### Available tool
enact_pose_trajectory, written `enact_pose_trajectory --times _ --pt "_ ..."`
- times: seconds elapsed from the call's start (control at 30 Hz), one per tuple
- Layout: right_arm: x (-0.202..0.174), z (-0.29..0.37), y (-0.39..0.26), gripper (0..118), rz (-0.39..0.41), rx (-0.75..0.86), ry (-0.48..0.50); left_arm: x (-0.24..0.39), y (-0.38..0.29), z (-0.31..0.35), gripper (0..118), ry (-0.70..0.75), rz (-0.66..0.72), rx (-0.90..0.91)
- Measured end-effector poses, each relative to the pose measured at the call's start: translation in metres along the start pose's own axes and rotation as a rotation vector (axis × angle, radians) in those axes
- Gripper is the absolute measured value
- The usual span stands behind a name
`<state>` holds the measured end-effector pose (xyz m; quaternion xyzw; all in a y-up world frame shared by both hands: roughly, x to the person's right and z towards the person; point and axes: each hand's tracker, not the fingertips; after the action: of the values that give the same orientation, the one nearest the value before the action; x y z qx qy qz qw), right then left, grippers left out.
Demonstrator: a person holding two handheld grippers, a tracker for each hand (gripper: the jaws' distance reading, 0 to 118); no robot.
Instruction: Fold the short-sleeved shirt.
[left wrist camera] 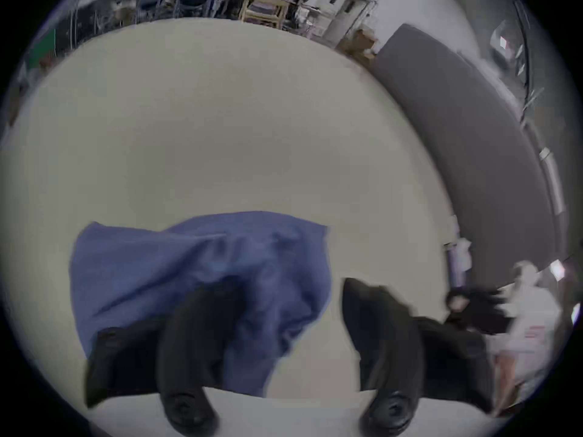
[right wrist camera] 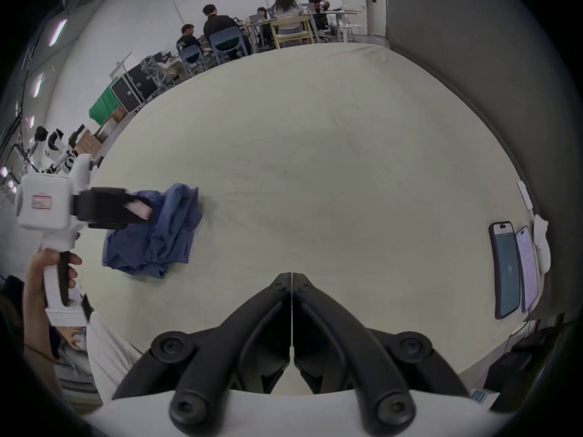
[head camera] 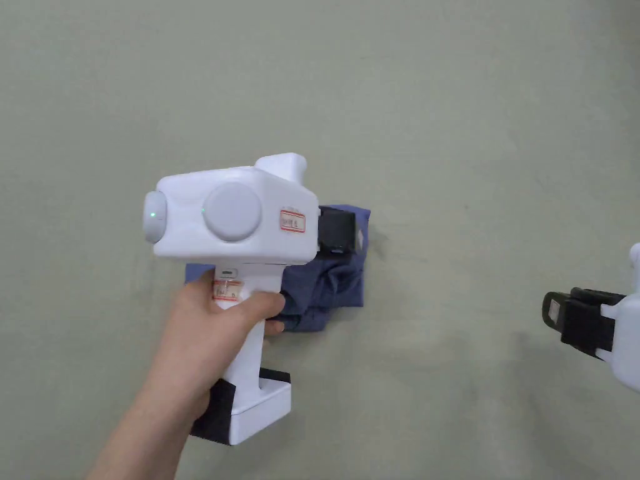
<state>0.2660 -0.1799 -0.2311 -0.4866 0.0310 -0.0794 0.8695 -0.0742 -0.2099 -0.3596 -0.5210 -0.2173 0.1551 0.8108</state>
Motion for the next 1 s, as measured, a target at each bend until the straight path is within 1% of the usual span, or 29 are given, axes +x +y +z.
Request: enact_pose_trajectory --times 0.03,0.07,0.1,0.13,0.2,0.23,0.27,0.3,0.33,0.37,0.4,0.47,0.5,0.57,0.63,0.7,0.77,0.8,0.9,1.0 --pt "0.003 0.0 -0.001 3 -0.008 -0.002 0.003 -0.004 0.0 0.019 82 -0.02 0.051 0.022" --pt "0.005 -0.001 -0.002 3 -0.016 -0.004 0.007 -0.008 0.001 0.039 82 0.025 0.044 0.078" --pt "0.007 -0.001 -0.003 3 -0.02 -0.004 0.009 -0.01 0.001 0.057 82 0.084 -0.001 0.135" --pt "0.009 -0.002 -0.004 3 -0.023 -0.004 0.009 -0.008 0.001 0.075 83 0.149 -0.041 0.178" --pt "0.01 -0.003 -0.004 3 -0.025 -0.005 0.007 -0.014 0.005 0.092 84 0.364 -0.114 0.183" --pt "0.009 -0.004 -0.004 3 -0.025 -0.006 0.007 -0.016 0.004 0.092 81 0.433 -0.15 0.185" --pt "0.01 -0.004 -0.004 3 -0.024 -0.007 0.008 -0.016 0.003 0.087 53 0.474 -0.215 0.177" --pt "0.01 -0.004 -0.005 3 -0.024 -0.008 0.009 -0.017 0.002 0.077 2 0.474 -0.209 0.149" --pt "0.01 -0.004 -0.005 3 -0.024 -0.009 0.009 -0.019 0.0 0.066 0 0.438 -0.181 0.15" --pt "0.009 -0.004 -0.005 3 -0.023 -0.011 0.008 -0.017 -0.004 0.053 0 0.35 -0.169 0.058" --pt "0.009 -0.004 -0.006 3 -0.023 -0.014 0.004 -0.012 -0.008 0.035 0 0.293 -0.169 0.026" --pt "0.01 -0.003 -0.007 3 -0.02 -0.021 -0.006 0.006 -0.022 -0.001 0 0.24 -0.192 -0.003" --pt "0.01 -0.003 -0.007 3 -0.019 -0.025 -0.011 0.015 -0.029 -0.018 0 0.231 -0.212 -0.037" --pt "0.011 -0.001 -0.008 3 -0.018 -0.031 -0.022 0.032 -0.038 -0.051 0 0.269 -0.295 -0.067" --pt "0.011 0.001 -0.008 3 -0.02 -0.033 -0.026 0.046 -0.039 -0.062 0 0.272 -0.342 -0.041" --pt "0.01 0.005 -0.008 3 -0.021 -0.029 -0.024 0.059 -0.033 -0.058 0 0.234 -0.338 -0.043" --pt "0.005 0.006 -0.007 3 -0.02 -0.023 -0.015 0.068 -0.033 -0.051 0 0.133 -0.329 -0.03" --pt "0.002 0.007 -0.006 3 -0.017 -0.021 -0.009 0.071 -0.031 -0.042 0 0.122 -0.337 -0.025" --pt "-0.01 0.008 0.0 3 0.016 -0.011 0.006 0.068 -0.035 -0.008 0 0.146 -0.355 0.039" --pt "-0.028 0.009 0.009 3 0.068 0.005 0.03 0.047 -0.036 0.052 0 0.2 -0.312 0.144"
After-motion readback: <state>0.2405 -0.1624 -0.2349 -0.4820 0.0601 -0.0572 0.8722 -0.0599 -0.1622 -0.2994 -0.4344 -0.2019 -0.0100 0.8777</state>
